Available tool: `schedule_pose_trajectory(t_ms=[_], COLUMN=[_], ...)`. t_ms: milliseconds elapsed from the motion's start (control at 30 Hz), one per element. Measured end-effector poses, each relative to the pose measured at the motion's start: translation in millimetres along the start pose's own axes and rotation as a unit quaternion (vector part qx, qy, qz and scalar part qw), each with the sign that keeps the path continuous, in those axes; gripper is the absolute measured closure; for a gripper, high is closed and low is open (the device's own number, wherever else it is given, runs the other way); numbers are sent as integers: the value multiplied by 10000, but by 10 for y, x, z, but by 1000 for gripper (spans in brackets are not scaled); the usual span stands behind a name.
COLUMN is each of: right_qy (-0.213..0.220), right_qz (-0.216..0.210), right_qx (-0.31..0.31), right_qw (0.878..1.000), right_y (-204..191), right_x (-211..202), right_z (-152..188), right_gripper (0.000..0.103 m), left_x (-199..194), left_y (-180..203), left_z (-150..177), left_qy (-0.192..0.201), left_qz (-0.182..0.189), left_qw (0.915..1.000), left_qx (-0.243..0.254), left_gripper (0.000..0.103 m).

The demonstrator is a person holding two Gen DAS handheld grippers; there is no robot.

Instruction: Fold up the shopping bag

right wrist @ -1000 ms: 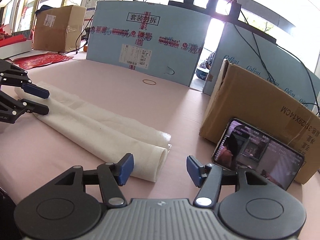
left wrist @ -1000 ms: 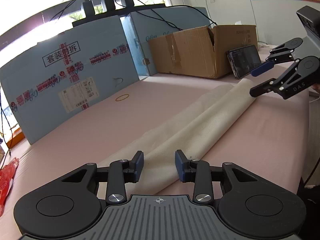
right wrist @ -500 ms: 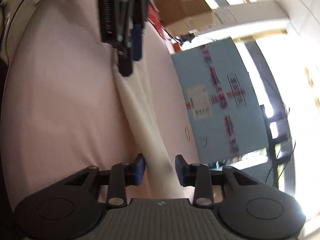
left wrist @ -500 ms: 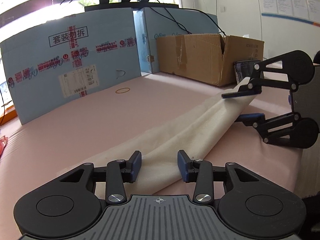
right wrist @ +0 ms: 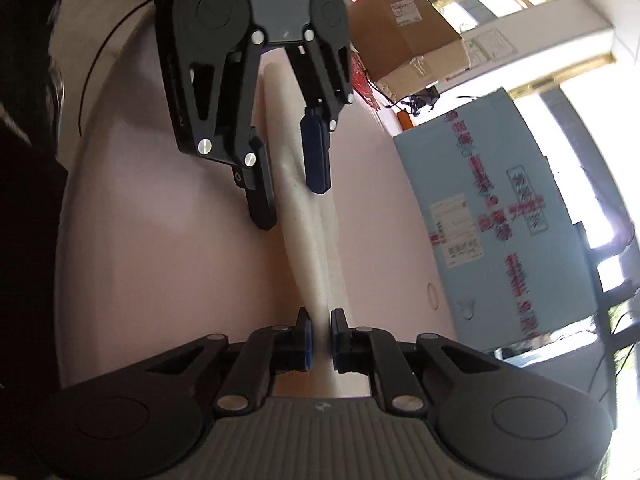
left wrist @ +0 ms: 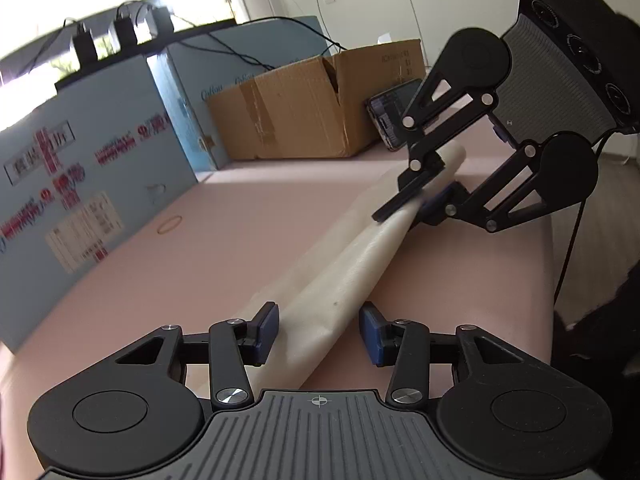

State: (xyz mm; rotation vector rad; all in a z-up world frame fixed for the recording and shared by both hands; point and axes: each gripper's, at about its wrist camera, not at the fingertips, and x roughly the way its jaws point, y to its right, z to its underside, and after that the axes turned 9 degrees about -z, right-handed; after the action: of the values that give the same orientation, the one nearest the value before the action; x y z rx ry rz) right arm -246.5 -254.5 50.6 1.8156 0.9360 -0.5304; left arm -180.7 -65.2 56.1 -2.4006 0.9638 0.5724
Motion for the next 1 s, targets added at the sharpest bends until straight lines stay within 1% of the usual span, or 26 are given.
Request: schedule_pose_trajectory(t_ms=[33, 67, 100, 133, 167, 200, 233, 267, 367, 400, 433, 500, 533, 600, 633, 700, 800, 833, 900, 967, 1000], right_qy=[103, 220, 326, 438, 550, 610, 670, 729, 920, 1077, 1193, 1319, 1349, 1377, 1369, 1298, 1110, 1040, 814, 644, 536], right_qz=[-367, -677, -946, -1243, -1513, -1657, -1810, -1924, -2151, -2275, -2351, -2398, -2381, -2308, -2235, -2084, -1711, -1535, -1141, -836, -644], right_qx=[580, 1114, 1604, 2136, 2676, 3005, 3488, 3881, 4615, 4918, 5113, 5379, 5495, 5702, 5783, 5887, 6133, 6194, 6262, 6235, 6170], right_qw=[9976, 9912, 9820, 9680, 9500, 9373, 9171, 8983, 8557, 8335, 8180, 7974, 7894, 7763, 7726, 7702, 7631, 7629, 7669, 7747, 7825], right_y=[173, 342, 502, 672, 843, 951, 1092, 1187, 1308, 1330, 1305, 1303, 1312, 1331, 1338, 1374, 1401, 1396, 1356, 1307, 1269], right_x=[-38, -70, -96, -116, -133, -146, -147, -145, -153, -155, -171, -165, -161, -159, -169, -148, -115, -128, -140, -143, -137], right_z=[66, 146, 236, 352, 479, 570, 740, 897, 1232, 1353, 1445, 1549, 1579, 1618, 1621, 1602, 1523, 1485, 1402, 1321, 1271], right_gripper=[91, 89, 88, 85, 83, 81, 78, 77, 76, 76, 76, 77, 76, 76, 76, 75, 74, 74, 72, 71, 69], left_x=[18, 34, 46, 48, 49, 47, 40, 39, 38, 40, 43, 31, 13, -19, -33, -46, -57, -65, -79, -103, -114], left_y=[-123, -247, -390, -519, -648, -775, -888, -971, -1148, -1164, -1174, -1190, -1200, -1219, -1229, -1227, -1207, -1187, -1153, -1089, -1066], left_z=[20, 50, 90, 135, 181, 228, 280, 332, 466, 472, 475, 485, 498, 529, 532, 536, 516, 497, 474, 431, 419], left_qy=[-93, -165, -233, -272, -310, -346, -368, -377, -341, -337, -337, -336, -331, -317, -319, -326, -351, -364, -381, -412, -424], left_qz=[212, 350, 475, 619, 762, 883, 947, 985, 1140, 1149, 1155, 1124, 1101, 1026, 990, 909, 737, 637, 432, 124, -2], left_qw=[9993, 9975, 9941, 9892, 9829, 9757, 9691, 9629, 9456, 9440, 9427, 9408, 9398, 9375, 9375, 9380, 9417, 9441, 9487, 9541, 9556], left_qx=[-292, -590, -948, -1297, -1645, -1975, -2250, -2485, -3028, -3076, -3111, -3181, -3219, -3310, -3321, -3330, -3265, -3215, -3109, -2964, -2917], left_gripper=[73, 73, 73, 74, 74, 74, 74, 74, 74, 74, 74, 74, 74, 74, 74, 74, 73, 73, 73, 71, 71])
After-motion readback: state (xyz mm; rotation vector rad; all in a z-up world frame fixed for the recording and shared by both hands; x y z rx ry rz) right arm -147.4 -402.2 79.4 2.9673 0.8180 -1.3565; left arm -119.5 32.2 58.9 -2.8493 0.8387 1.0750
